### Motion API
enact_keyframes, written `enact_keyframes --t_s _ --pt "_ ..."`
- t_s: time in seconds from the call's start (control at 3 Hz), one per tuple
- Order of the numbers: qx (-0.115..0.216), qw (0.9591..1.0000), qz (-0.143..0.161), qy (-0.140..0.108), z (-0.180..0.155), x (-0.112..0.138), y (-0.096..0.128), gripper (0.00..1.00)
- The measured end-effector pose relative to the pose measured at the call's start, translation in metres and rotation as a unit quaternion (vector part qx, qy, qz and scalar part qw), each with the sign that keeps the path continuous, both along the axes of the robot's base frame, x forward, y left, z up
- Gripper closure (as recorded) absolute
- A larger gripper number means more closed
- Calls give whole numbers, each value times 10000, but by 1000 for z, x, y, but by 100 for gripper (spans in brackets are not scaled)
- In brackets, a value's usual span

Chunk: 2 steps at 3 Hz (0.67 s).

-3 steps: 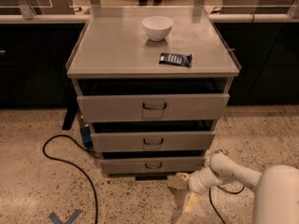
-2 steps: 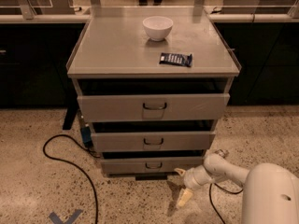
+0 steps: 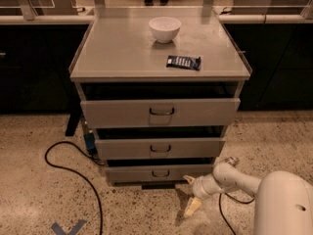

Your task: Open bottom drawer

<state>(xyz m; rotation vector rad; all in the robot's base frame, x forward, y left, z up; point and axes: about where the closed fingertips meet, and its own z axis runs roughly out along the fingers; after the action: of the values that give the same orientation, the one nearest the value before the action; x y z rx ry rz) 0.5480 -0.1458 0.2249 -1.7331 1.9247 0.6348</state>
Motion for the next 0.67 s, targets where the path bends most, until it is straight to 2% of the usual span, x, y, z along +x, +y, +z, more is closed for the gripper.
enact_keyframes --t_s 0.33,0.67 --pt "-290 9985 -328 -331 25 5 -13 0" --pt "-1109 9913 -299 -646 33 -4 -31 0"
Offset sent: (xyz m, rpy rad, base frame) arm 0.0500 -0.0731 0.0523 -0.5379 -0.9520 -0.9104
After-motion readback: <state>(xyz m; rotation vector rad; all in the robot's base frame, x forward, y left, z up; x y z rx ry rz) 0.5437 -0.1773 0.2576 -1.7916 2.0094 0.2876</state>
